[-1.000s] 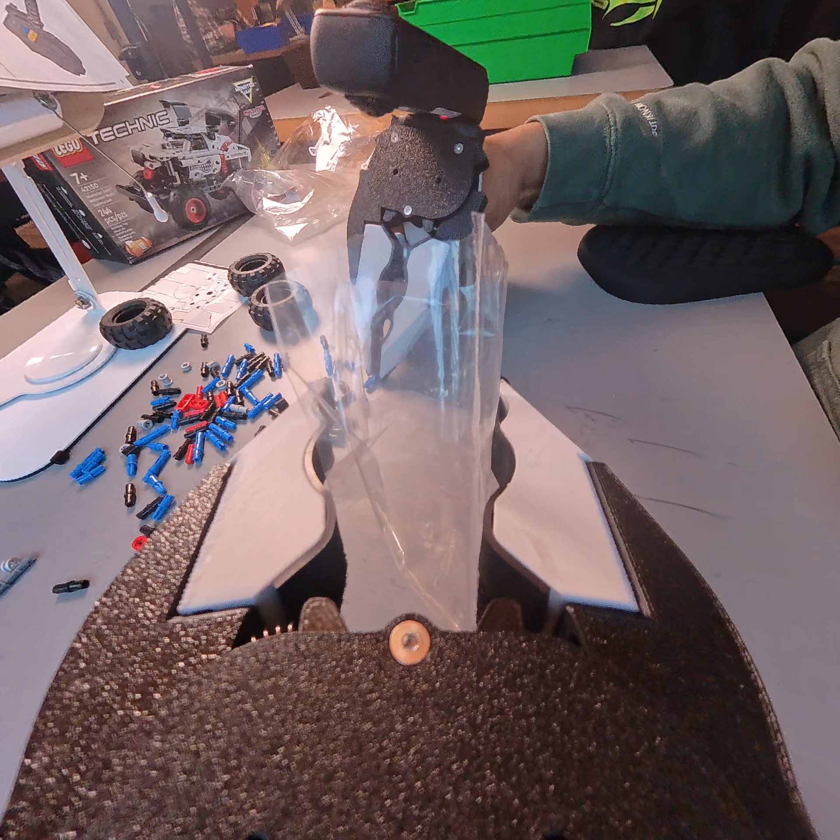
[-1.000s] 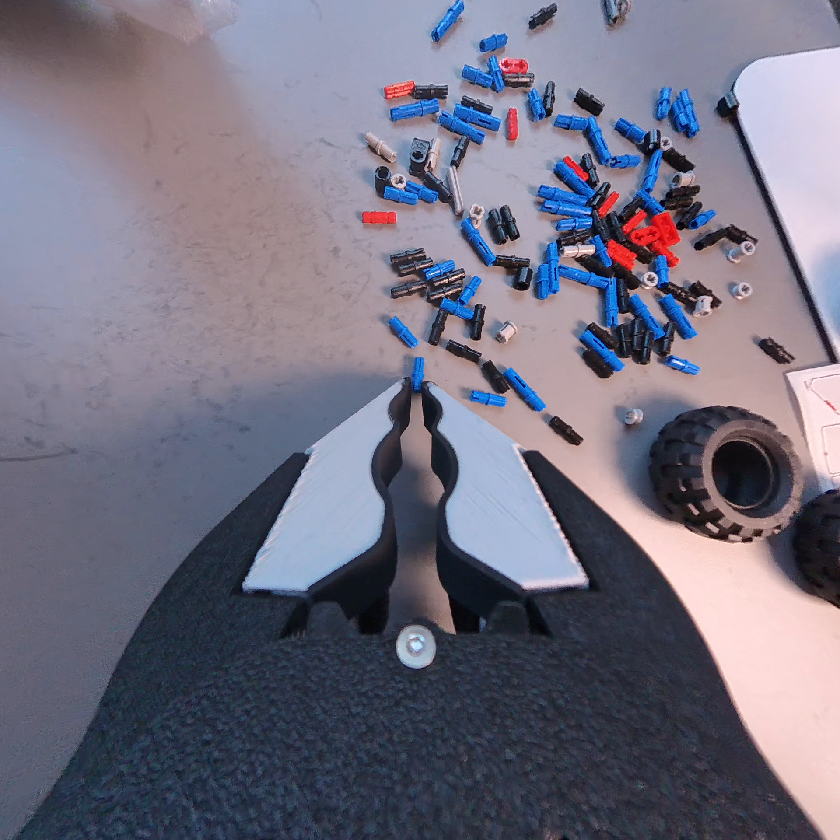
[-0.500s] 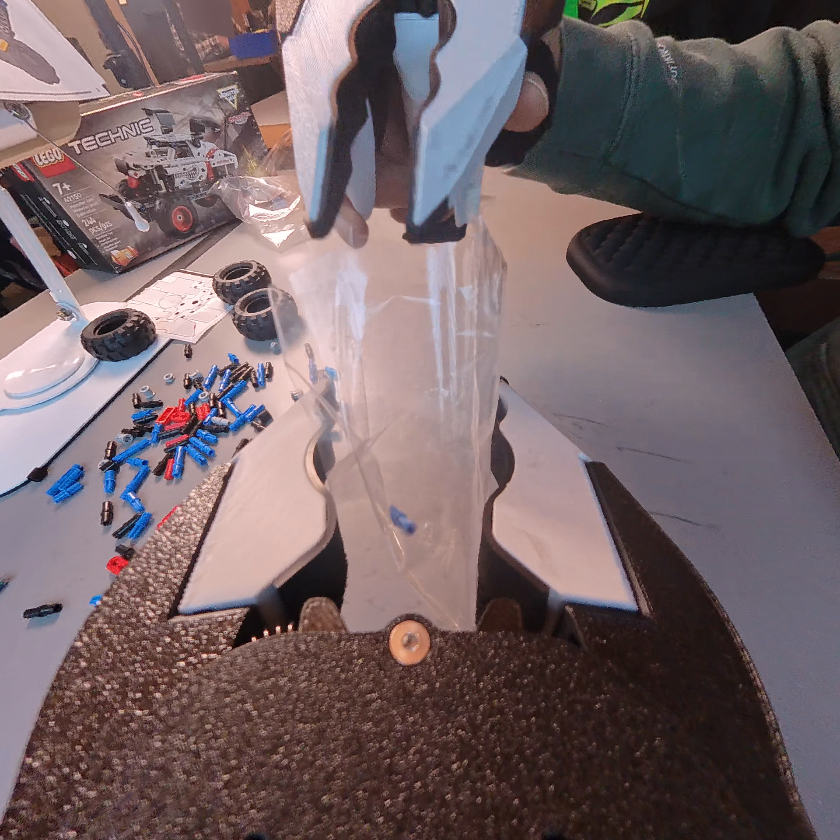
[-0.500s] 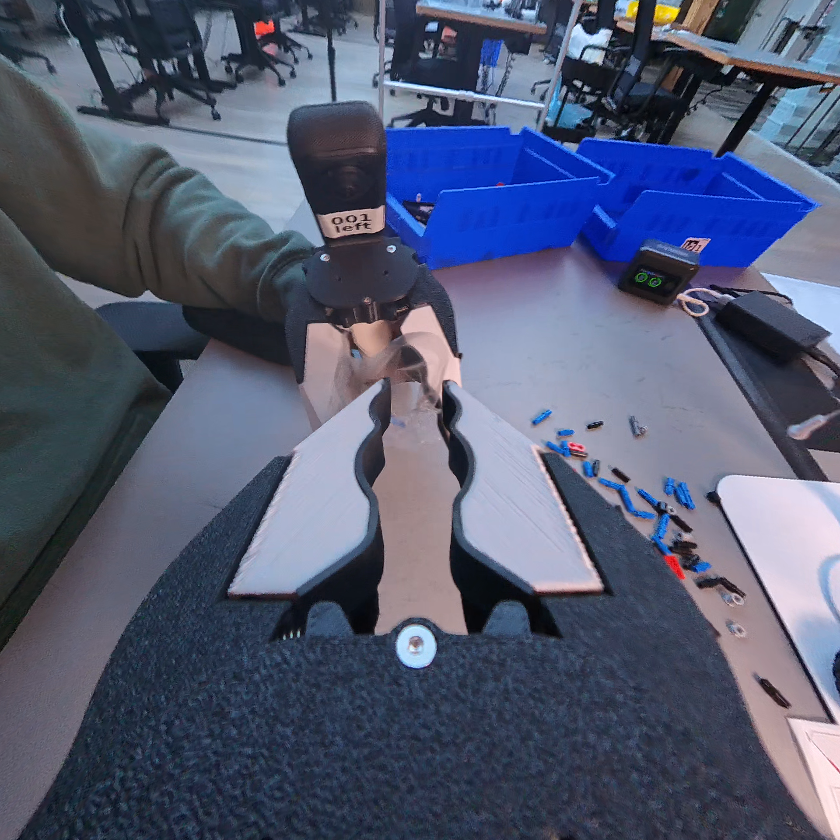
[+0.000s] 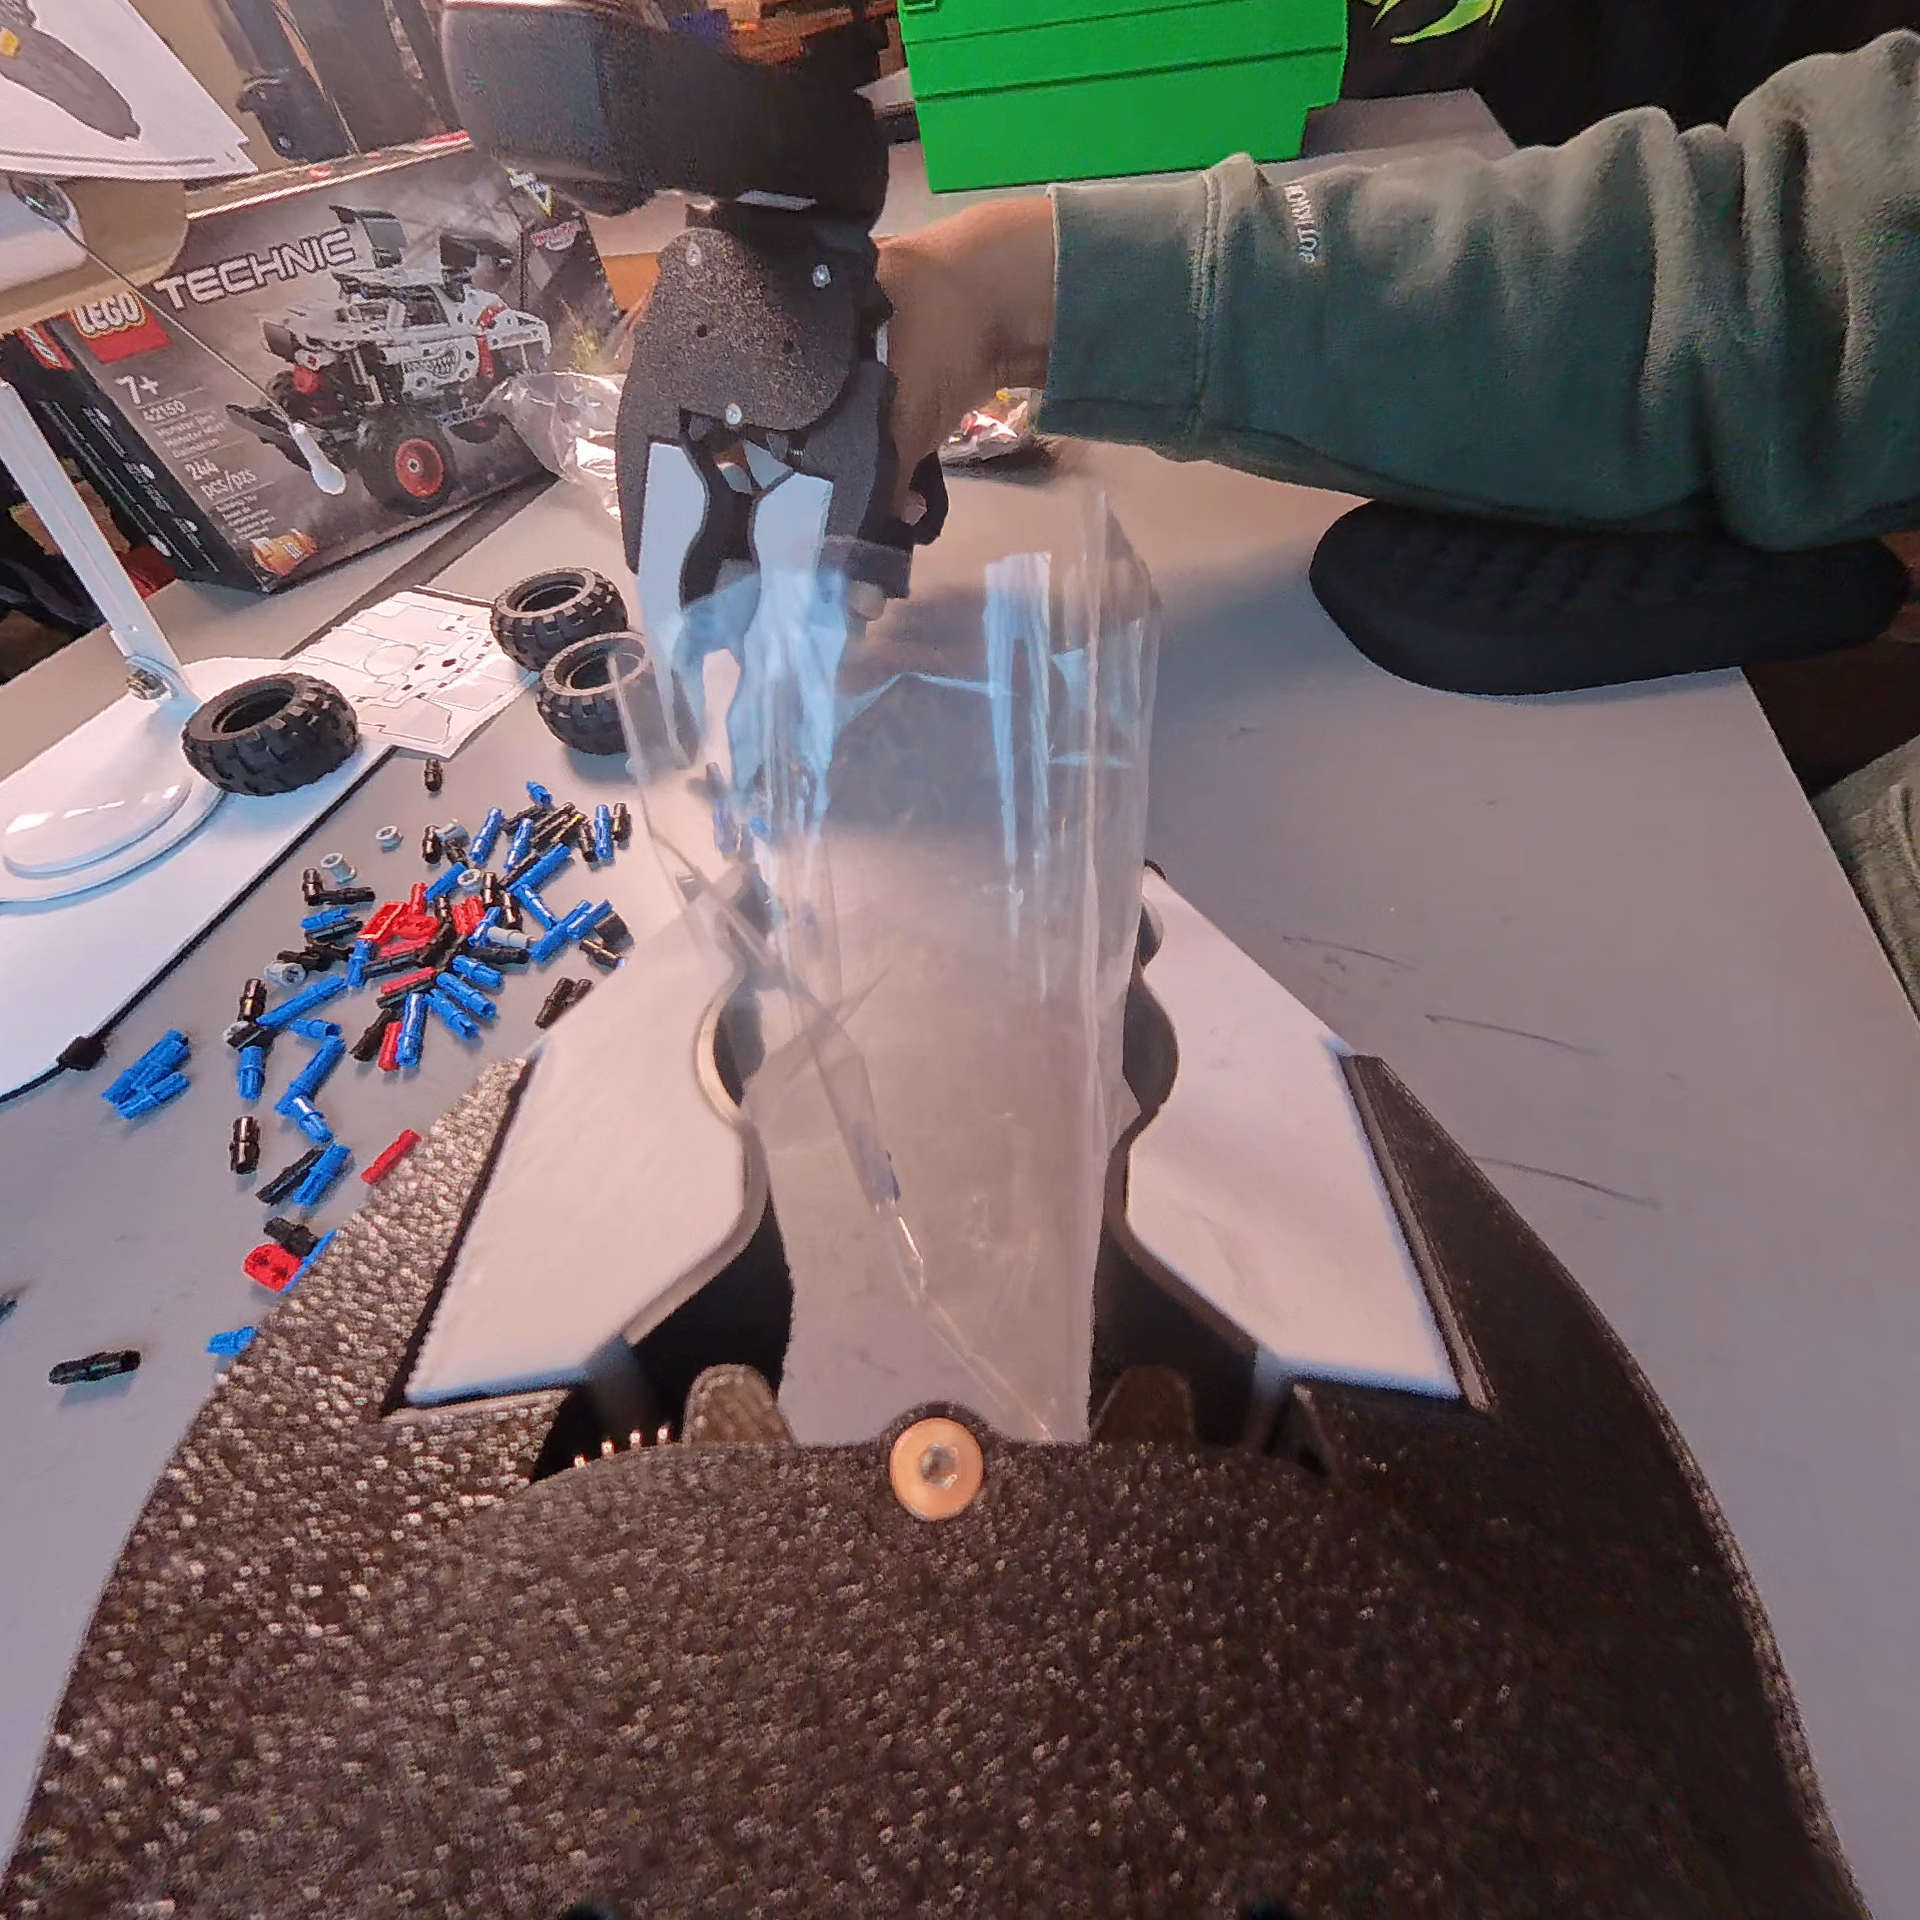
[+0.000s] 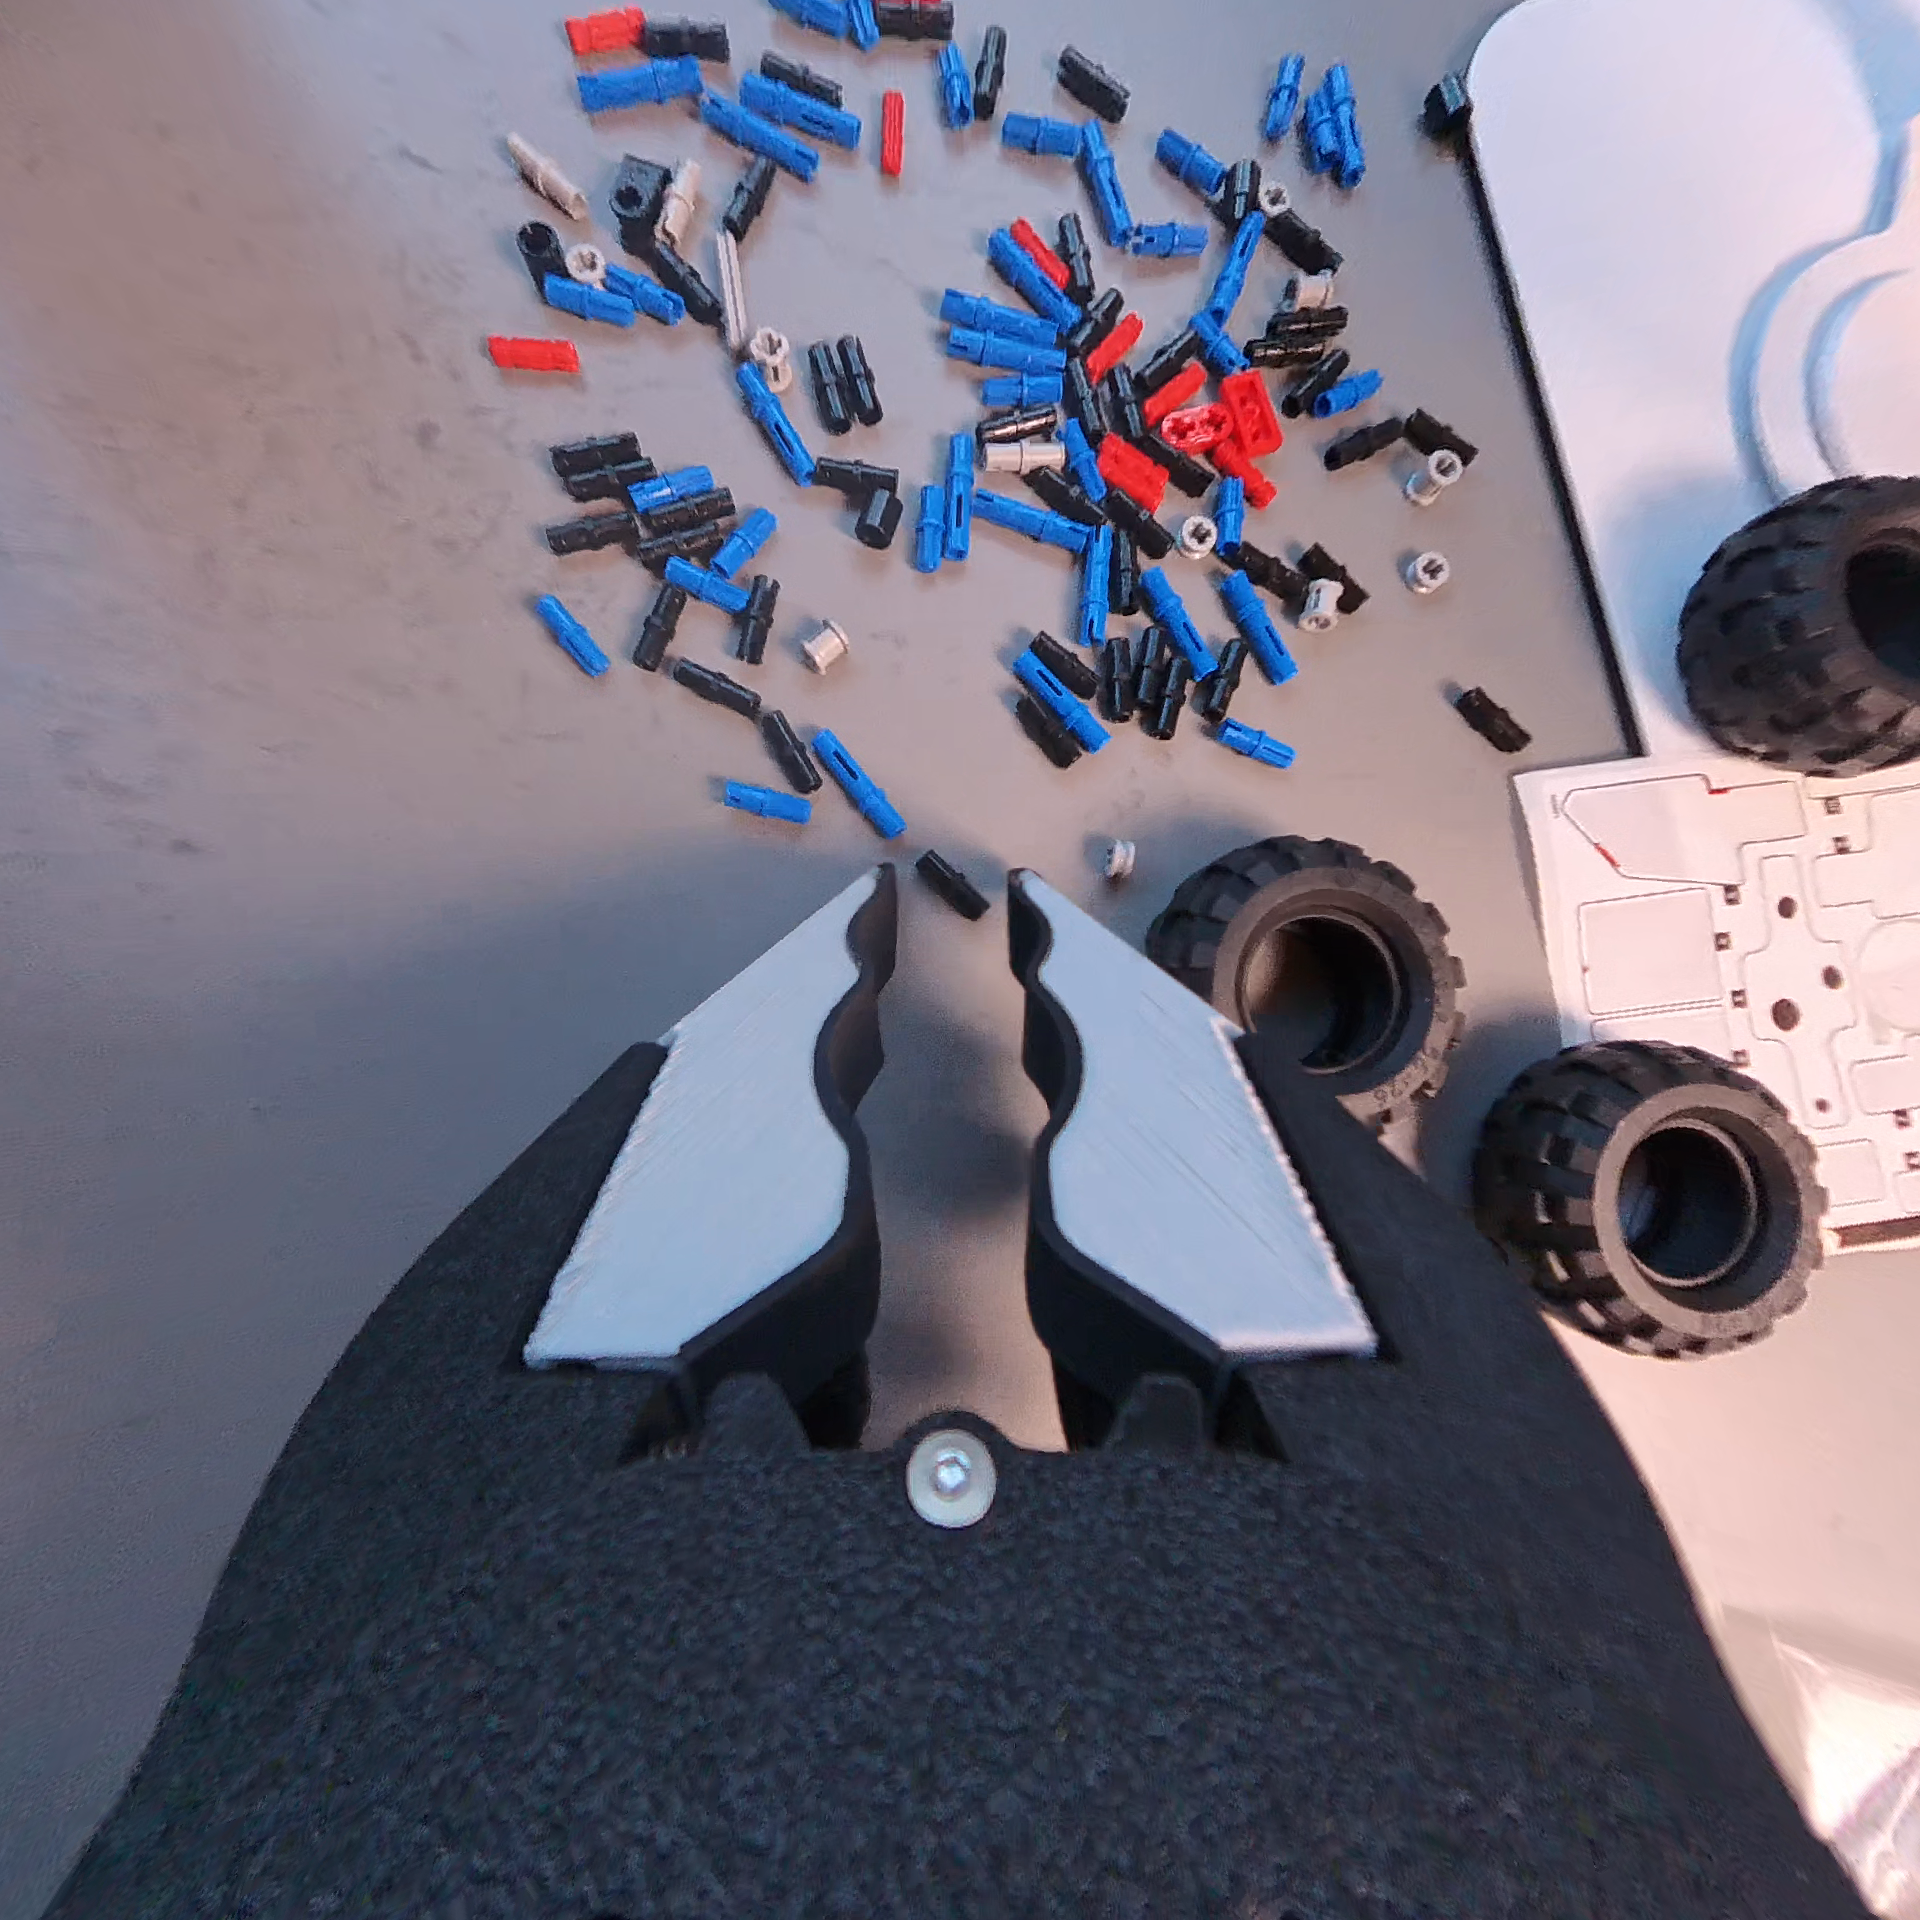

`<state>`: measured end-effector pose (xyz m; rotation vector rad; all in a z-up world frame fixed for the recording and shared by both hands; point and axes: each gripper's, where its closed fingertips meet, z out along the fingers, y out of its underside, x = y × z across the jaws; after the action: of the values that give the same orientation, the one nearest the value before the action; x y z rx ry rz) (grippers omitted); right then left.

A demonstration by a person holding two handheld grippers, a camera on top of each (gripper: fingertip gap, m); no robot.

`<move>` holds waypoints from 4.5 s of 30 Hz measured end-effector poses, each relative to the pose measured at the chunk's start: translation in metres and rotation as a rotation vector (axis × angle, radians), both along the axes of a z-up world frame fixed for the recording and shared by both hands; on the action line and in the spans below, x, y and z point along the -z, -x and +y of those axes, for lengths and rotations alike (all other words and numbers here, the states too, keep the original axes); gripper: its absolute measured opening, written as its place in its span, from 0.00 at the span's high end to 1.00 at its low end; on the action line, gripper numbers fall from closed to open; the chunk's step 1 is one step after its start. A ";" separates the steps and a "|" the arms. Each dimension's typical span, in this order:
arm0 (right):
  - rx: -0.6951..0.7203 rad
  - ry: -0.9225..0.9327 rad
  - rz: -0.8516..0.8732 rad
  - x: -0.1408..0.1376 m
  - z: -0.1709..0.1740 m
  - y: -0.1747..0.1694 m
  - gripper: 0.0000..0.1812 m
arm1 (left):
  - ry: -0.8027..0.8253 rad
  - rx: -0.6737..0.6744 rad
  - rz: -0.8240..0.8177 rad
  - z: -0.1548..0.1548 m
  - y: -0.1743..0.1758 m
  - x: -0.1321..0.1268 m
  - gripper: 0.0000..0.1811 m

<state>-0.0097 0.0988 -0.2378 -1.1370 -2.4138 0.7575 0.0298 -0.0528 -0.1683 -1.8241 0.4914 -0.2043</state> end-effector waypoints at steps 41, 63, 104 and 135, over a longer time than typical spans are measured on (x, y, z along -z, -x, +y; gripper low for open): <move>-0.101 0.077 0.003 0.002 -0.045 0.004 0.98 | 0.029 -0.009 0.008 0.001 0.002 0.005 0.63; -0.225 0.034 0.147 -0.091 -0.077 -0.037 0.92 | 0.028 -0.018 -0.009 0.002 0.002 0.004 0.63; -0.302 0.046 -0.011 -0.012 -0.104 -0.063 0.89 | 0.018 -0.020 0.009 0.001 0.006 0.001 0.63; -0.191 0.096 0.086 -0.002 -0.083 -0.007 0.91 | 0.046 -0.008 0.017 0.001 0.003 0.007 0.63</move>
<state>-0.0026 0.0154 -0.2359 -0.8963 -2.4603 0.9709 0.0267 -0.0521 -0.1748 -1.8735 0.4945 -0.1959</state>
